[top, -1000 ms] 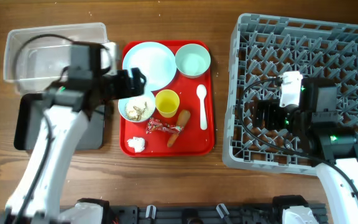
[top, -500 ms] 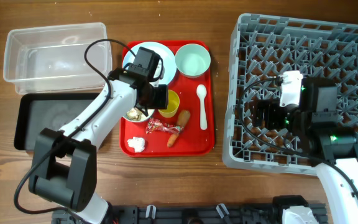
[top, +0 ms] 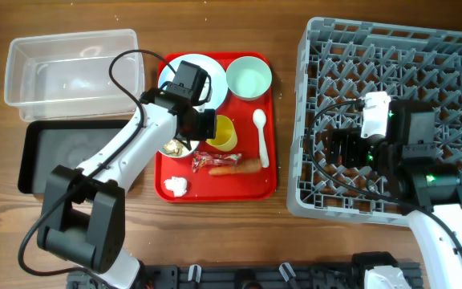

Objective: Sort waste into correct bins and load items into the dishwasher rack
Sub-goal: 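Reach the left gripper to the yellow cup and grasp it, then lift the yellow cup and hand it to the right gripper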

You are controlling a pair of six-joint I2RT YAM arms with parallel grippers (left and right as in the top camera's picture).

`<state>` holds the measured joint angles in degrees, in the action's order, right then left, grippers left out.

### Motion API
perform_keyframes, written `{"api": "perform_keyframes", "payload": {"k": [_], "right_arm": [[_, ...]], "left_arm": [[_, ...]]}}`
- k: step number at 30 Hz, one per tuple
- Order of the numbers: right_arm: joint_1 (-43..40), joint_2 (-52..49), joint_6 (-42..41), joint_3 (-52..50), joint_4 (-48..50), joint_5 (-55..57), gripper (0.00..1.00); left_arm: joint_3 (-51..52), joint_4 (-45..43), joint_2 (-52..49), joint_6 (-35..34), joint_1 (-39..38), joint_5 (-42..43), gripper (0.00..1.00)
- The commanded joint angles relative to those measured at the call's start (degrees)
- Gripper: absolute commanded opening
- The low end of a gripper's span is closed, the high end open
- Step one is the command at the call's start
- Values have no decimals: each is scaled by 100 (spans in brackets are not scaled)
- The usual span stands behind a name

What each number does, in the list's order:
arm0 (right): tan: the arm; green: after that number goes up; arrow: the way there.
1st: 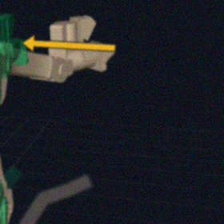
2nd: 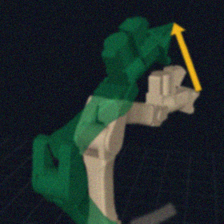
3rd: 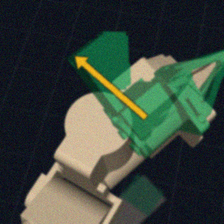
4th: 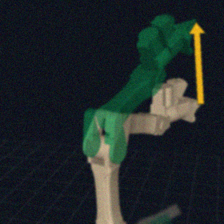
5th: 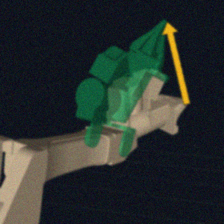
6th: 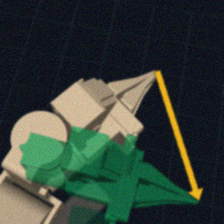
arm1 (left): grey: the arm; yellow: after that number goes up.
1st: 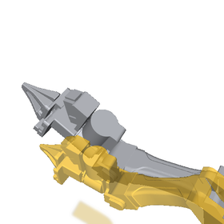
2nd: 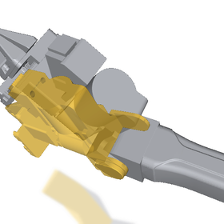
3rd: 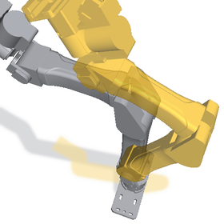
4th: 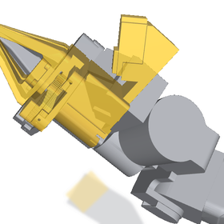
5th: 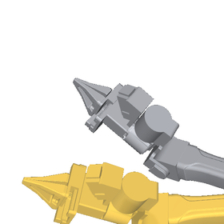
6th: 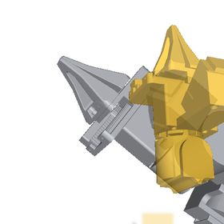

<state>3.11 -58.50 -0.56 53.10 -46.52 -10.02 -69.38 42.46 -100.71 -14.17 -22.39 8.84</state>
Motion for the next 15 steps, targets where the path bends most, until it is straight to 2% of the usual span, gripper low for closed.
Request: {"api": "perform_keyframes", "payload": {"k": [1, 3, 5, 7, 10, 13, 15], "right_arm": [[-9, -22, -868, 133, 118, 955, 100], [-9, -42, -1519, 133, 422, 1447, 100], [-9, -83, -1410, 133, 828, 975, 99], [-9, -186, -997, 133, 1228, -50, 100], [-9, -487, -365, 133, 1698, -1853, 100], [-9, -828, -20, 133, 2031, -3429, 100], [-9, -1021, 61, 133, 2295, -4269, 100]], "left_arm": [[-184, -59, 31, -363, 153, 116, 4], [-339, -260, 70, -579, 398, 968, 4], [-382, -761, 74, -629, 684, 2520, 4], [-382, -1226, 74, -863, 929, 3943, 4], [-382, -1670, 72, -905, 1021, 5383, 4], [-382, -1805, 72, -903, 981, 6349, 4], [-382, -1808, 74, -905, 931, 6695, 4]]}}
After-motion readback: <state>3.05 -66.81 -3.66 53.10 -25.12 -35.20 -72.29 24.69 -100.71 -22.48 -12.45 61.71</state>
